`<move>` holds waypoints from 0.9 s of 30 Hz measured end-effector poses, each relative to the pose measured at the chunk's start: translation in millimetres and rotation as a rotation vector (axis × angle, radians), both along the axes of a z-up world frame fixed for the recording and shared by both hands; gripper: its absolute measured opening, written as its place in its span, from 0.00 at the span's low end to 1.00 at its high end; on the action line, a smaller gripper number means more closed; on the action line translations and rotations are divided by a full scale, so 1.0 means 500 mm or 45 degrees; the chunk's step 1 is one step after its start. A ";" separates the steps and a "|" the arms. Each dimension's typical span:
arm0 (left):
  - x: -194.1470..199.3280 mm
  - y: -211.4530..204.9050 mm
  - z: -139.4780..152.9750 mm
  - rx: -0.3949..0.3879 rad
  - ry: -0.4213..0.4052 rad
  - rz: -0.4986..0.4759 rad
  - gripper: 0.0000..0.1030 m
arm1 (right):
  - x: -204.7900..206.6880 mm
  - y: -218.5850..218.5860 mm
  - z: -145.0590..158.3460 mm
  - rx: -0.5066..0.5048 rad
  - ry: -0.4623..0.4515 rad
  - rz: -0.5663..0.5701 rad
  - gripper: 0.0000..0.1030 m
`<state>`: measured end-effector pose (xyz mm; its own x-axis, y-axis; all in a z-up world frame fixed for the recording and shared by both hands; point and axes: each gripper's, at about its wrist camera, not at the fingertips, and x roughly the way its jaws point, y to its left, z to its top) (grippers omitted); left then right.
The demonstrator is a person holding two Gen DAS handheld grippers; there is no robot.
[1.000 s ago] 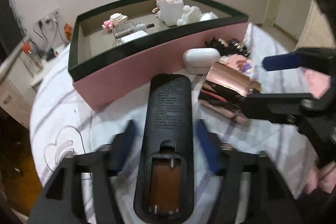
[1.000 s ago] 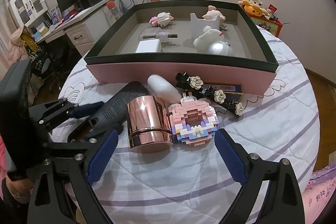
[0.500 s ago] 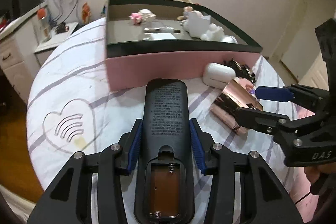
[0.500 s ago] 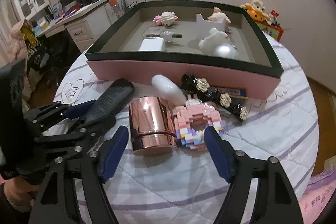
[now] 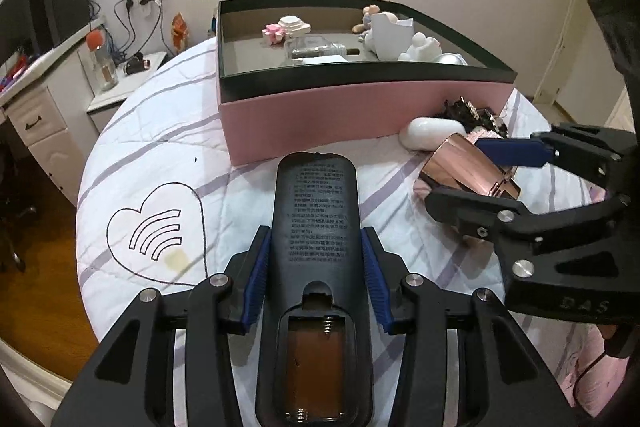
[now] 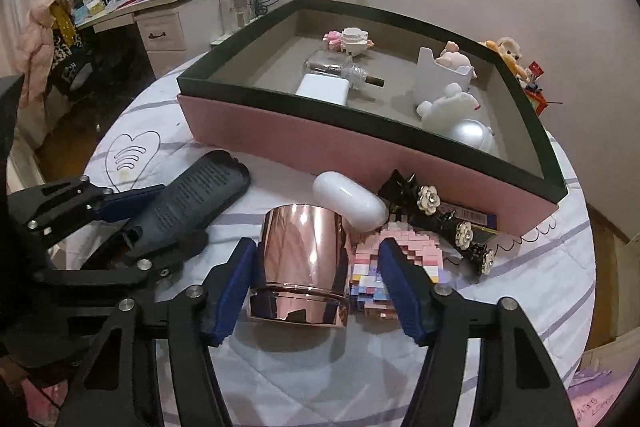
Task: Organize rigid objects
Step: 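Grasp the black remote with the left tool while the right tool grasps the rose-gold cup, then lower the remote and cup into the box and open both tools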
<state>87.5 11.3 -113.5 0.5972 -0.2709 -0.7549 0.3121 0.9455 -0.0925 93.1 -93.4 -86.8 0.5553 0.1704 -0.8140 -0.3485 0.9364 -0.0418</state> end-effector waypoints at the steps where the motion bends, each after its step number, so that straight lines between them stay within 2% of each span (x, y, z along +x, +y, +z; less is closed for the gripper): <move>1: -0.001 0.003 0.001 -0.018 0.002 0.008 0.43 | -0.005 -0.001 0.003 0.020 0.008 0.017 0.47; 3: -0.007 0.014 0.006 -0.056 0.002 0.037 0.43 | -0.013 -0.006 0.005 0.049 0.018 0.013 0.47; 7: -0.023 0.022 0.019 -0.063 -0.015 0.062 0.43 | -0.021 -0.036 0.011 0.127 0.033 -0.018 0.47; 15: -0.034 0.028 0.077 -0.071 -0.075 0.067 0.42 | -0.027 -0.084 0.062 0.302 0.010 -0.038 0.47; 22: -0.028 0.024 0.101 -0.095 -0.106 0.071 0.42 | -0.025 -0.118 0.098 0.382 -0.036 -0.064 0.47; 27: -0.028 0.017 0.141 -0.105 -0.162 0.058 0.42 | -0.018 -0.146 0.127 0.410 -0.088 -0.096 0.47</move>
